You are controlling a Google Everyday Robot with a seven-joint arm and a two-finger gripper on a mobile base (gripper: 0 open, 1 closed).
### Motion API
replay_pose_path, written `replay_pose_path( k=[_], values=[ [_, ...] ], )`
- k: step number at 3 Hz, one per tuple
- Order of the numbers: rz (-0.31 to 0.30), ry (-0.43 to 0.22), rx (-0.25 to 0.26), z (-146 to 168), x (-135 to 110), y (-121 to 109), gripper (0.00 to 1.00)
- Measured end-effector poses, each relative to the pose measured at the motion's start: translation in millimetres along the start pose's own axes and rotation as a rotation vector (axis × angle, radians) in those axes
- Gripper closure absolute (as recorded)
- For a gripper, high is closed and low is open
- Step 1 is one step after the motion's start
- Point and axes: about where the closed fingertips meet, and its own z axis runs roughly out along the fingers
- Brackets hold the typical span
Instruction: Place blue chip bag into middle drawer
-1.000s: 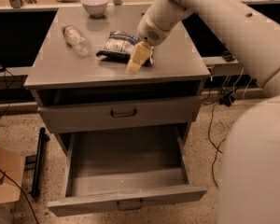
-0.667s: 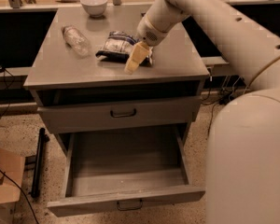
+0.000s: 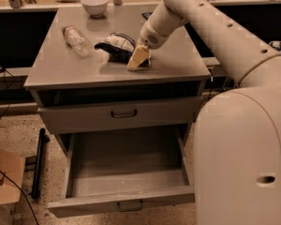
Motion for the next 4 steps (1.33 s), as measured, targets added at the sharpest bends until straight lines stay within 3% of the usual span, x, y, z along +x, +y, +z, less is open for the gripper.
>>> replay_pose_path(
  k=[1,2,3,4],
  values=[
    [0.016,0.010,0.011,-3.6,5.0,-3.1,0.61],
    [-0.019,0.006,0.040,-22.2,-4.9,5.1,0.85],
    [-0.095,-0.026,0.054,-53.8,-21.5,36.0,1.00],
    [-0.236,-0.068,0.064,-106.2,-33.4,110.9,1.00]
  ],
)
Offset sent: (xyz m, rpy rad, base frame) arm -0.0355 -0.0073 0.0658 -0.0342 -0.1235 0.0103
